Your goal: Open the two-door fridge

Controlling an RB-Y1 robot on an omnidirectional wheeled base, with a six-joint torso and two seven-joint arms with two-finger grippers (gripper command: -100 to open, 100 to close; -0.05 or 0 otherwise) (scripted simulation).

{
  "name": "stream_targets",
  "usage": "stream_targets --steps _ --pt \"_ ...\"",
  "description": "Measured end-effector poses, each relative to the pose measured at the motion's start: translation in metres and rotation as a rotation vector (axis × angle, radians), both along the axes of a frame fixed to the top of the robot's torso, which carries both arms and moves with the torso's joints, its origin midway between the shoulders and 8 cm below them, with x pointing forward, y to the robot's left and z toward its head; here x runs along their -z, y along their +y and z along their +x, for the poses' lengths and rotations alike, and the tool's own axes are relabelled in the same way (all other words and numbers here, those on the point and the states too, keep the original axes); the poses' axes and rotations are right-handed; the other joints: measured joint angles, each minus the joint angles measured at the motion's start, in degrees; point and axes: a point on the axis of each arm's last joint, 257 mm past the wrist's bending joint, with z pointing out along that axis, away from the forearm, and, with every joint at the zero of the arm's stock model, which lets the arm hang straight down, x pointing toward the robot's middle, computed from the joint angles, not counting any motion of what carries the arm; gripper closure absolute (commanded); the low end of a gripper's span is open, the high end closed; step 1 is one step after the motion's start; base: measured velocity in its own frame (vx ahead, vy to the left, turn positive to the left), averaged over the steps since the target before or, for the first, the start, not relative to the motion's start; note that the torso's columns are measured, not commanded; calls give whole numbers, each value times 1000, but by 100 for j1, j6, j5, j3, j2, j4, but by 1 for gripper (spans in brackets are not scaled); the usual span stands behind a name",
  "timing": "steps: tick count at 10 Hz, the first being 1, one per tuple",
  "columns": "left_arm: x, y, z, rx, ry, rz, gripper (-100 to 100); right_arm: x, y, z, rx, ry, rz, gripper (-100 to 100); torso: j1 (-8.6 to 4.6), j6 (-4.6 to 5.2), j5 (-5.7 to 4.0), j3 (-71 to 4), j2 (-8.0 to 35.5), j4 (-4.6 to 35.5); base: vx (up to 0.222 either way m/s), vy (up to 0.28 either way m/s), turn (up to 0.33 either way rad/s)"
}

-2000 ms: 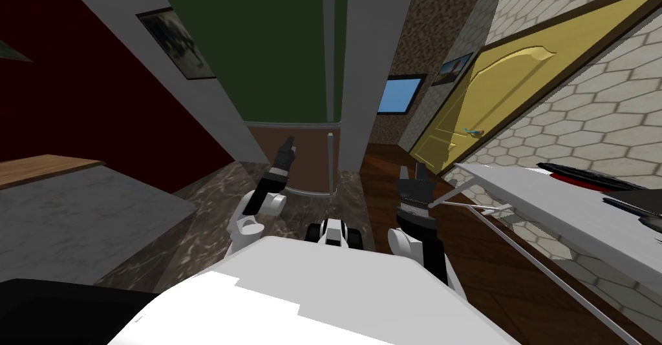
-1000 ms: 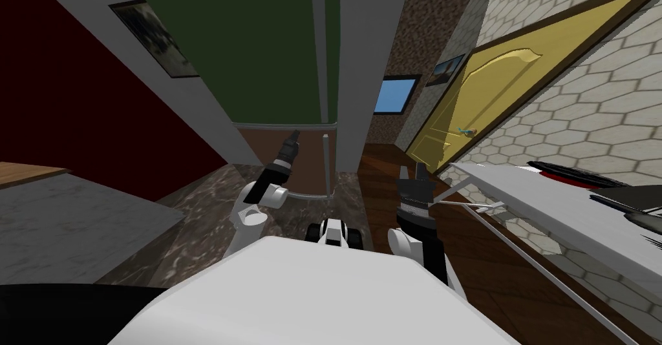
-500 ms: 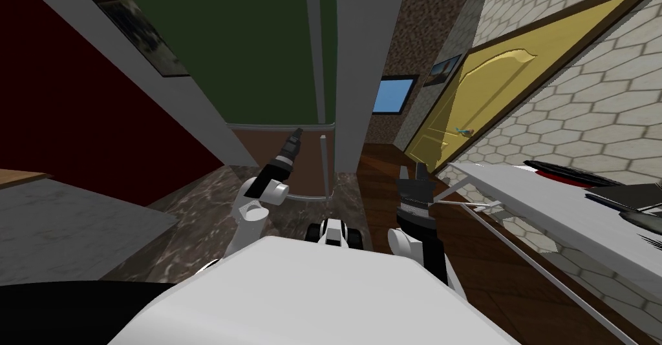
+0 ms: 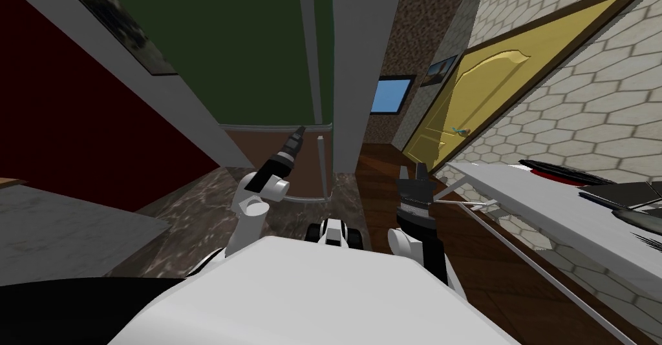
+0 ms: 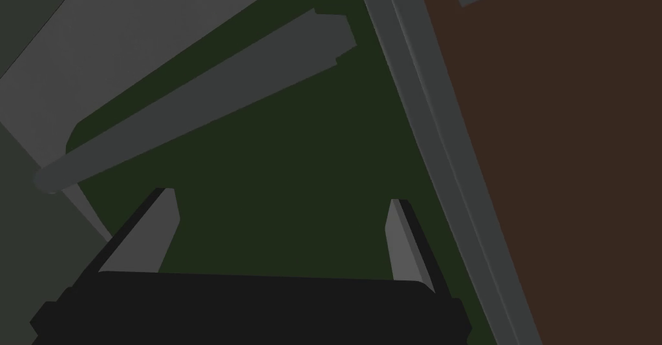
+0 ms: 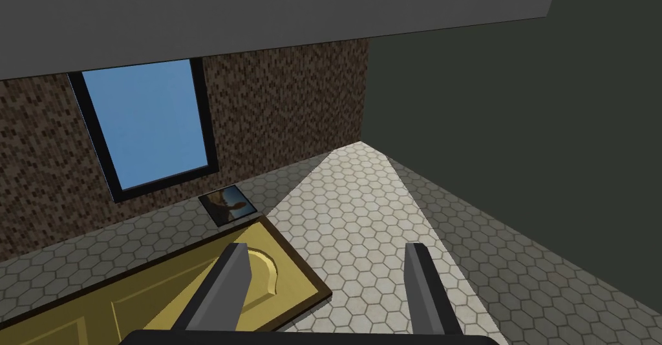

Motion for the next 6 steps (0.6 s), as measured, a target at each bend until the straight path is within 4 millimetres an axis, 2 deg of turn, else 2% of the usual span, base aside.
stream_targets --steps 6 --pt "-3 -4 11 -25 55 71 -100 0 0 0 0 0 0 0 -1 0 0 0 0 0 42 -11 -31"
